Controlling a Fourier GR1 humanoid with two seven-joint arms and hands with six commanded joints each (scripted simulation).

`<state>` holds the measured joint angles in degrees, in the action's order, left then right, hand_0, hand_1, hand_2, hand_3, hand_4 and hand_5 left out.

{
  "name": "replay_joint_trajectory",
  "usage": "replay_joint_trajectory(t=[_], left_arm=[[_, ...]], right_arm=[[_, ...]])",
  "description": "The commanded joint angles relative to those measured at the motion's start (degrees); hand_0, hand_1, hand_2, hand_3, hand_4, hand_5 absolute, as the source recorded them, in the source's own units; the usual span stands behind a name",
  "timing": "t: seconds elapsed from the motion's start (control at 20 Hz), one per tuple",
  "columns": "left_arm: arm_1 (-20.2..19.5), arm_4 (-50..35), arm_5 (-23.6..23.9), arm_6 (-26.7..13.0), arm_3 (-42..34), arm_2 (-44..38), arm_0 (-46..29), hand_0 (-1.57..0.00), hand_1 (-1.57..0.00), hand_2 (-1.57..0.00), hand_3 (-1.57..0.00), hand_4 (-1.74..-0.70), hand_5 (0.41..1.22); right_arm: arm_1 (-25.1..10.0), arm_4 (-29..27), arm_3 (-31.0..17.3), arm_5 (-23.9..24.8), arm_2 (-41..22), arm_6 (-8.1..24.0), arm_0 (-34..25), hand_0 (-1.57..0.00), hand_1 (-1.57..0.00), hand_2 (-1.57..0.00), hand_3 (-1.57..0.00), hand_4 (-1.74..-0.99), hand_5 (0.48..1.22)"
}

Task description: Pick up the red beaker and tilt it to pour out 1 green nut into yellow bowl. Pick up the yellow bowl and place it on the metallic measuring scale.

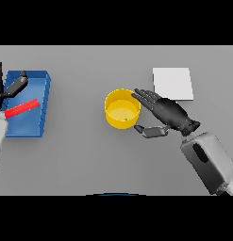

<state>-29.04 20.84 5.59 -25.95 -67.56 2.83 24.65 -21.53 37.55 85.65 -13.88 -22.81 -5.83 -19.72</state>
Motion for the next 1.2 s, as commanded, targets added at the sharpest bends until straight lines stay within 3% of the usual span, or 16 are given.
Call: replay_joint_trajectory(t=[0.0, 0.15, 0.4, 1.0, 1.15], left_arm=[[-0.3, 0.3, 0.0, -0.3, 0.7, 0.0, 0.4, 0.0, 0.0, 0.0, 0.0, -0.74, 0.693], [-0.2, 0.3, -0.4, -0.5, 0.7, 0.3, 0.1, 0.0, 0.0, 0.0, 0.0, -0.74, 0.701], [-1.0, -0.1, -0.7, 0.4, 0.8, -0.2, 0.0, 0.0, 0.0, 0.0, 0.0, -0.75, 0.707], [-1.4, -0.2, -0.6, 0.2, 0.2, -0.5, -0.4, 0.0, 0.0, 0.0, 0.0, -0.74, 0.698], [-1.4, -0.7, -0.5, 1.8, 1.2, -1.0, -0.9, 0.0, 0.0, 0.0, 0.0, -0.75, 0.698]], right_arm=[[-0.8, 1.8, -1.4, -0.9, -1.7, -1.3, -2.3, 0.0, 0.0, 0.0, 0.0, -1.217, 0.676], [-2.9, 6.5, -4.8, -3.9, -6.3, -3.5, -7.5, 0.0, 0.0, 0.0, 0.0, -1.227, 0.698], [-2.0, 11.1, -9.7, -7.4, -12.0, -4.6, -13.0, 0.0, 0.0, 0.0, 0.0, -1.215, 0.717], [3.6, 13.5, -21.4, -12.7, -17.3, -4.8, -22.5, 0.0, 0.0, 0.0, 0.0, -1.261, 0.736], [4.0, 13.3, -24.0, -13.5, -17.4, -5.2, -23.1, 0.0, 0.0, 0.0, 0.0, -1.27, 0.74]])
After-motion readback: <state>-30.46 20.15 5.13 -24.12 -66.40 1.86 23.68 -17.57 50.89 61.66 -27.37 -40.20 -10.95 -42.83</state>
